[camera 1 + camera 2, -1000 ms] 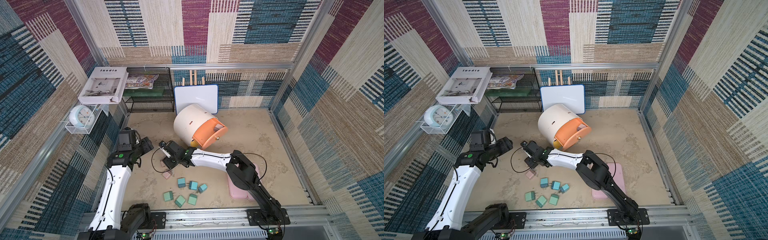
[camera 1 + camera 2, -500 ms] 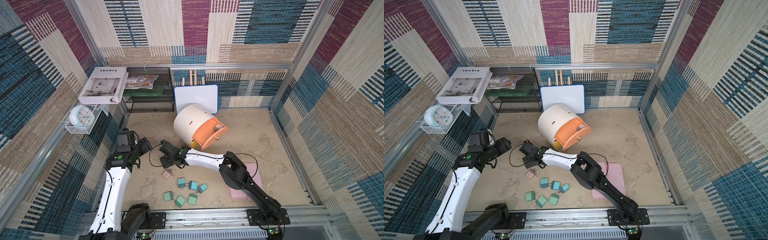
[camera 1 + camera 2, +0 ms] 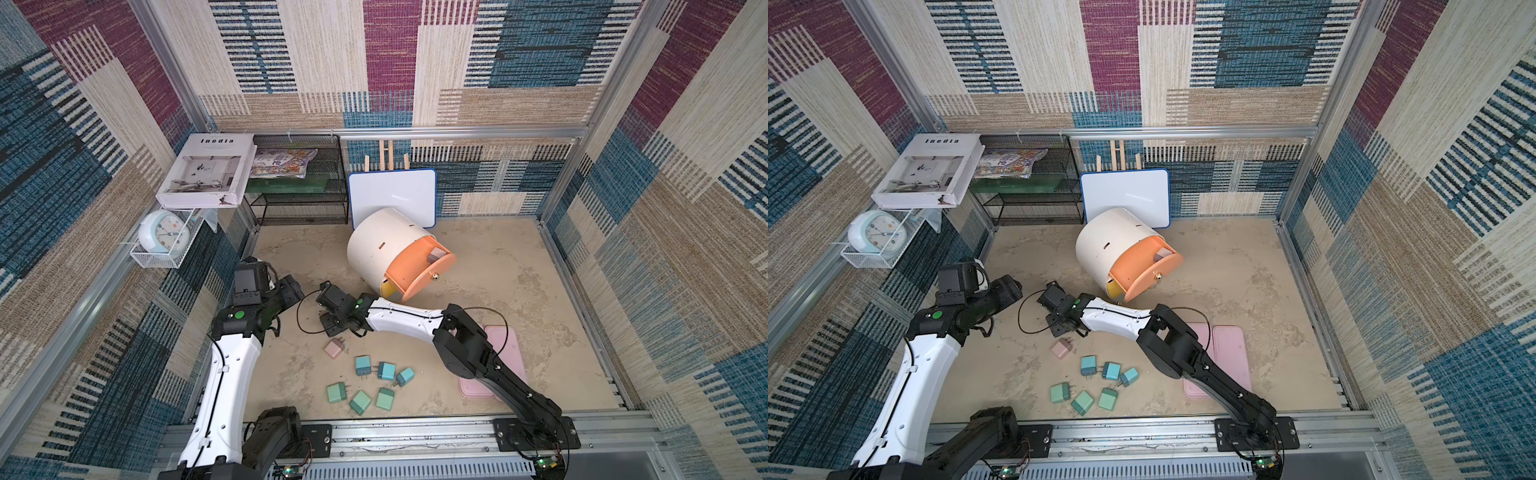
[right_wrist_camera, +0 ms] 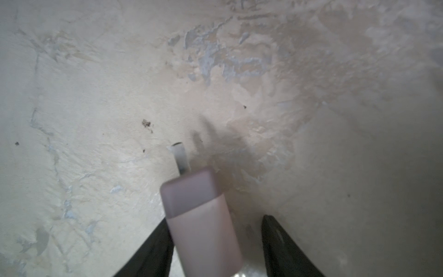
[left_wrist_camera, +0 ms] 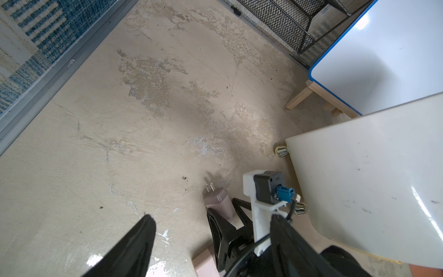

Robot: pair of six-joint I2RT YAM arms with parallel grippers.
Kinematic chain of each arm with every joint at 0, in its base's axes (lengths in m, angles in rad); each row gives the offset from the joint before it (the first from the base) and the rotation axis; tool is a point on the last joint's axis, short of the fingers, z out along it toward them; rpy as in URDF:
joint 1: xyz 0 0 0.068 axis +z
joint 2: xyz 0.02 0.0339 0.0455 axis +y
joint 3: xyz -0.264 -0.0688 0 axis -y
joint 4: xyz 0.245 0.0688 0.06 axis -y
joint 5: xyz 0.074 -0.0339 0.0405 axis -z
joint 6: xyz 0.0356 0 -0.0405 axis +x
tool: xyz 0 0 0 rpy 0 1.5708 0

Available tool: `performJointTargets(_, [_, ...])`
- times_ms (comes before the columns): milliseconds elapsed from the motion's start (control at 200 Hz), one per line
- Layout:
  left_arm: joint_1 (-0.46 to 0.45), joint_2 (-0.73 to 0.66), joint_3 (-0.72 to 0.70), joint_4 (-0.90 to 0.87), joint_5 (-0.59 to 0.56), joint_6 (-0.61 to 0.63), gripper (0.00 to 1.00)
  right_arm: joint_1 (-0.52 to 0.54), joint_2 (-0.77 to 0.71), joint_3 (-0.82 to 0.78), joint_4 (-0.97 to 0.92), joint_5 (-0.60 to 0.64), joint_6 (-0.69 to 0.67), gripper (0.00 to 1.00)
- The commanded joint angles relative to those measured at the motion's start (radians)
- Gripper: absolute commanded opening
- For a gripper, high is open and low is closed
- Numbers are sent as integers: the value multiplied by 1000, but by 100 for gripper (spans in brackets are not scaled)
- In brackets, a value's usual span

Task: Place the plugs into the drawer by color
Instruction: Pick up the plug from the center of the board.

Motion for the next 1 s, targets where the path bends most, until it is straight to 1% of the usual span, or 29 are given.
performJointTargets(0, [3,-4,-1,29,8,-1,79,2,-37,-32,20,32,-27,57])
performJointTargets(120, [7,-4,-3,29,14,-2,79,2,-69,-75,68,0,-77,57])
performJointTargets(210, [6,-5,-4,30,14,-2,79,2,-95,-118,128,-34,-174,61])
performJointTargets(265, [7,-6,-4,30,16,-2,79,1,-110,-149,164,-22,-246,64])
performJointTargets(371, [7,-10,-5,30,15,-3,79,-6,-129,-200,226,13,-334,67])
performJointTargets(476, [7,-13,-8,30,13,-1,79,-12,-104,-186,230,1,-414,70])
performJointTargets(621, [8,-14,-9,30,16,-2,79,-33,-67,-165,240,-41,-454,73])
performJointTargets(736, [8,-11,-10,31,20,-3,79,-52,-45,-147,241,-82,-457,73])
performJointTargets(856, [8,-6,-9,33,22,-3,79,-56,-39,-138,247,-108,-461,65])
performJointTargets(992, [8,-1,-10,34,25,-4,78,-56,-43,-146,267,-125,-462,61])
